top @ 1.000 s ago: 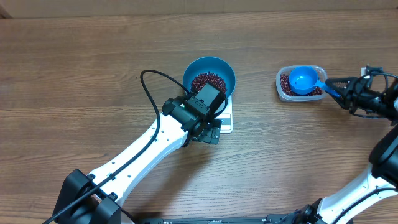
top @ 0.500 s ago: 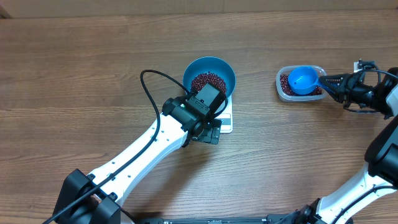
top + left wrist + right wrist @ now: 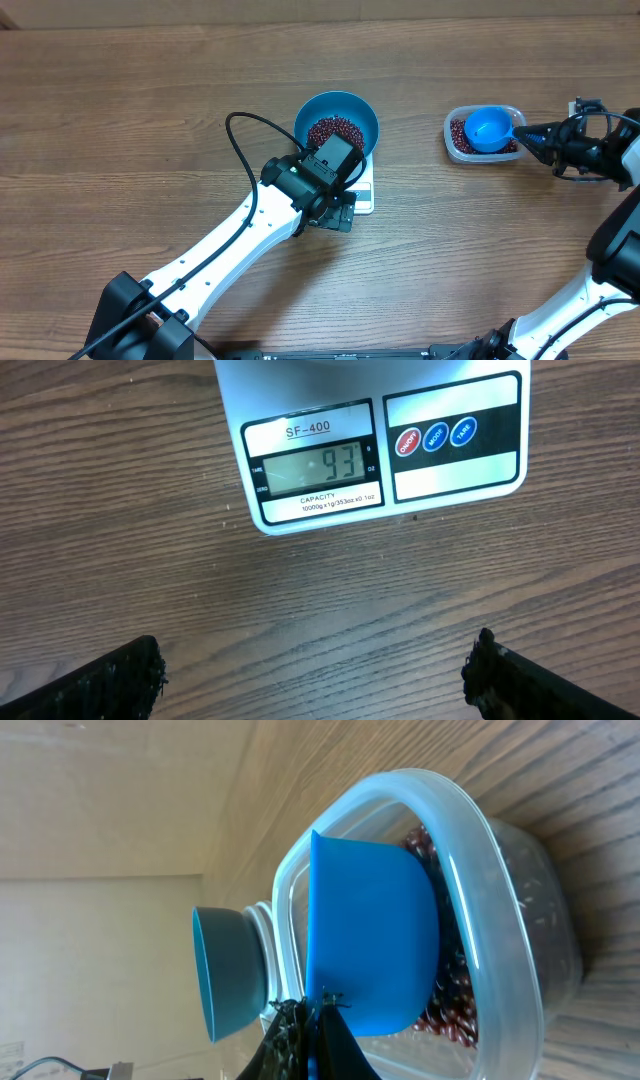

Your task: Scoop item into bowl and weigh 150g on scale

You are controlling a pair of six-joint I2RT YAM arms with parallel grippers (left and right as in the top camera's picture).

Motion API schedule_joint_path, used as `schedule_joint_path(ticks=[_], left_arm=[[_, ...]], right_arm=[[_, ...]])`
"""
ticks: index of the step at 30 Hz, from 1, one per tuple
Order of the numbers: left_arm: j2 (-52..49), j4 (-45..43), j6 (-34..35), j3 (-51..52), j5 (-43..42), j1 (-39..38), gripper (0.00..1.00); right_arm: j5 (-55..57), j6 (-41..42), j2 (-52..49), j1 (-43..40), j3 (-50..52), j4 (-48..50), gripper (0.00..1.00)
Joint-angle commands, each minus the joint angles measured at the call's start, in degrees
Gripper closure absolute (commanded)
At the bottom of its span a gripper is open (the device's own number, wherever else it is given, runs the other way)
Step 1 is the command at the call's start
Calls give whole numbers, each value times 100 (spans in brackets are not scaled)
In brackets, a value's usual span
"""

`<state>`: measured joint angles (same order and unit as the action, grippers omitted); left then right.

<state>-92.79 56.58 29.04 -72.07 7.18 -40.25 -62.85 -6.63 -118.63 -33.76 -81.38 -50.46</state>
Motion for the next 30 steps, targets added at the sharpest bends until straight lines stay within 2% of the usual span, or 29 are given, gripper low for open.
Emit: schedule_joint_path(ticks=[1,9,15,16,21,30], left_arm=[[94,-7,101,-94,90,11,0],[94,-4,101,-94,90,11,0],[94,-4,101,-94,90,11,0],[94,-4,101,-94,90,11,0],[94,-4,101,-94,87,11,0],[94,-4,101,-94,90,11,0]], right_arm=[[413,-26,87,7,-474,-278,96],[1665,-286,487,415,-1814,-1486,96],[3215,-566,614,1134,-2653,-2129,96],[3873,-588,614,1425,-2881,-2286,96],[5768,-739,612,2245,-3027,-2428,96],[7893,-885,610,3211,-3021,-2441,96]])
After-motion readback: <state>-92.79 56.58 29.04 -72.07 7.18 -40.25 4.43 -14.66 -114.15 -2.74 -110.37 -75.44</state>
